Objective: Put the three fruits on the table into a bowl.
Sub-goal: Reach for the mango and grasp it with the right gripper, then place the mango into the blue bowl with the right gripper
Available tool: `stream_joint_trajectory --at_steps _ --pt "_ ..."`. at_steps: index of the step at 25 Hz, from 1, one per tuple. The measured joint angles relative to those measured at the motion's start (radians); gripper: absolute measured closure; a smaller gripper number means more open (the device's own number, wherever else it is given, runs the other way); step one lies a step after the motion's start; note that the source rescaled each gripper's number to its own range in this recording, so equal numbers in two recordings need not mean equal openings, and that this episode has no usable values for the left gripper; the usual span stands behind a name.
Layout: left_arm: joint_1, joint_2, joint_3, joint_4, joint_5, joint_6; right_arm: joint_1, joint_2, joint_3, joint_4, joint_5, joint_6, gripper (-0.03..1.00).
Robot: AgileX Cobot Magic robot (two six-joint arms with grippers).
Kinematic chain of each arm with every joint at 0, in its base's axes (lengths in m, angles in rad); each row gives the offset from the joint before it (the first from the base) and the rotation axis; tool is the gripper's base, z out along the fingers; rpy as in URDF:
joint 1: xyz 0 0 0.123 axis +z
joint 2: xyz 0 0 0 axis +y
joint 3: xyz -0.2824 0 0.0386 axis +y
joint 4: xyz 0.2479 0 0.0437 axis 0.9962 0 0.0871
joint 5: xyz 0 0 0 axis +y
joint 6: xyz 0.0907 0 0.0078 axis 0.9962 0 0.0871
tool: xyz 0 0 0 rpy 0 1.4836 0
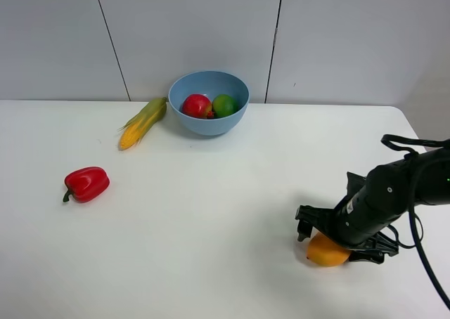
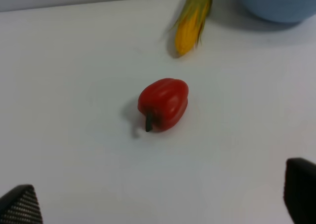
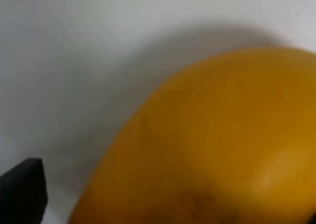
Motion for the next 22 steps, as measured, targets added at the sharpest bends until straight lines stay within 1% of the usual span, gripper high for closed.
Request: stream_joint_trajectory --at_steps 1,5,7,14,19,22 --pt "0.0 0.0 0.0 0.0 0.0 0.0 0.0 0.001 0.0 0.001 -0.001 0.002 0.43" --pt "0.0 0.0 0.0 0.0 0.0 0.0 0.001 0.001 0.0 0.002 -0.001 0.008 0.95" --pt "0.0 0.0 0.0 0.0 0.0 0.0 0.001 0.001 0.0 0.001 -0.001 0.009 0.97" --pt "0.0 0.0 0.0 0.0 0.0 0.0 0.002 -0.005 0.001 -0.001 0.002 0.011 0.97" --pt "0.0 0.0 0.0 0.0 0.0 0.0 0.002 -0.099 0.002 -0.001 -0.006 0.011 0.97" --pt "0.0 0.0 0.0 0.0 0.0 0.0 0.002 -0.182 0.003 -0.001 -0.044 0.011 0.97"
